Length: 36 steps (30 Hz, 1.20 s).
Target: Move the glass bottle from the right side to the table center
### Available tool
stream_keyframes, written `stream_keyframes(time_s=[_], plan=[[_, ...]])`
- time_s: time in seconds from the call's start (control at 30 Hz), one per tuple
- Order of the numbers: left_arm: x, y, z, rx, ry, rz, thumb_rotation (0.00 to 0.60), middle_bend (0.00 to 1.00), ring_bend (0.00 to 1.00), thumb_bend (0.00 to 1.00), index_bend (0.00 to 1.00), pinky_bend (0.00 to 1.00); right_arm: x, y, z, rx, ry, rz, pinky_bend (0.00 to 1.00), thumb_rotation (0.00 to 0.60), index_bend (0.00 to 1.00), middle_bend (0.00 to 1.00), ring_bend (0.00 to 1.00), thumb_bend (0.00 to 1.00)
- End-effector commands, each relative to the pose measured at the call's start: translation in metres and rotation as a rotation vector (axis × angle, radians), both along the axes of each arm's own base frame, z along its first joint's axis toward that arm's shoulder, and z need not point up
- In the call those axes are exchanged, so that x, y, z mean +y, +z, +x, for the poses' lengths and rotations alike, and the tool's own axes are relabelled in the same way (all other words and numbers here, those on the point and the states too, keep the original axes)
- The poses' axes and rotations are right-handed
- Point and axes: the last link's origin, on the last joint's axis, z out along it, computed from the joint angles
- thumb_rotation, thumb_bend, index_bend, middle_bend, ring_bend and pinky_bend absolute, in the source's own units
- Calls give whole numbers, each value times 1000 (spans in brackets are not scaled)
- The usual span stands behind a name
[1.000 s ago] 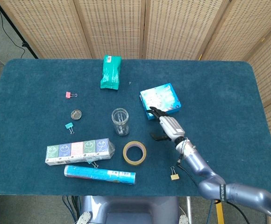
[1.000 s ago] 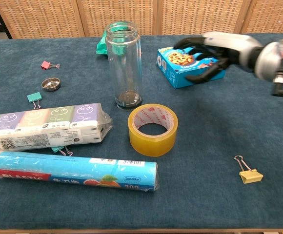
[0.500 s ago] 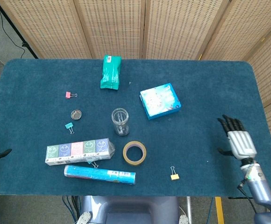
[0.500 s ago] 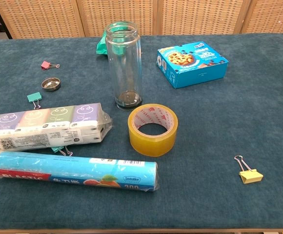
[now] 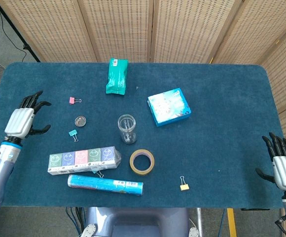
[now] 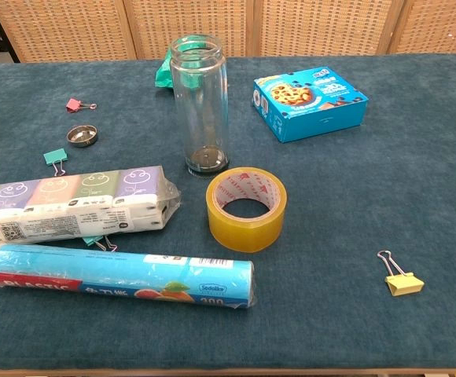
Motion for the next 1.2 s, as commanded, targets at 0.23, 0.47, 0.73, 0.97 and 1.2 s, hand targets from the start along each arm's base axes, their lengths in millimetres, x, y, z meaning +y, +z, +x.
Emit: stream_keyframes(time_s=[0.23,0.47,0.73,0.97,1.2], plan=[[53,-61,29,63,47,-74,600,0,0,360,436,0,-2,5,0,-29,3,-7,0,600,0,0,0,198],[65,-89,34,69,102,-116,600,0,0,432,467,0,-3,7,-2,-54,-5,-4,0,600,0,0,0,198],[63,-106,26,62,151,-152,600,0,0,432,467,0,-3,8,-3,-71,-5,-2,0,600,0,0,0,198],[61,-112,23,48,158,-162,600,0,0,448,467,0,-4,7,-3,-77,-9,2,0,600,0,0,0,198],[59,-118,19,62,162,-167,600,0,0,454,467,0,-4,8,-4,-83,-14,0,0,600,0,0,0,198]])
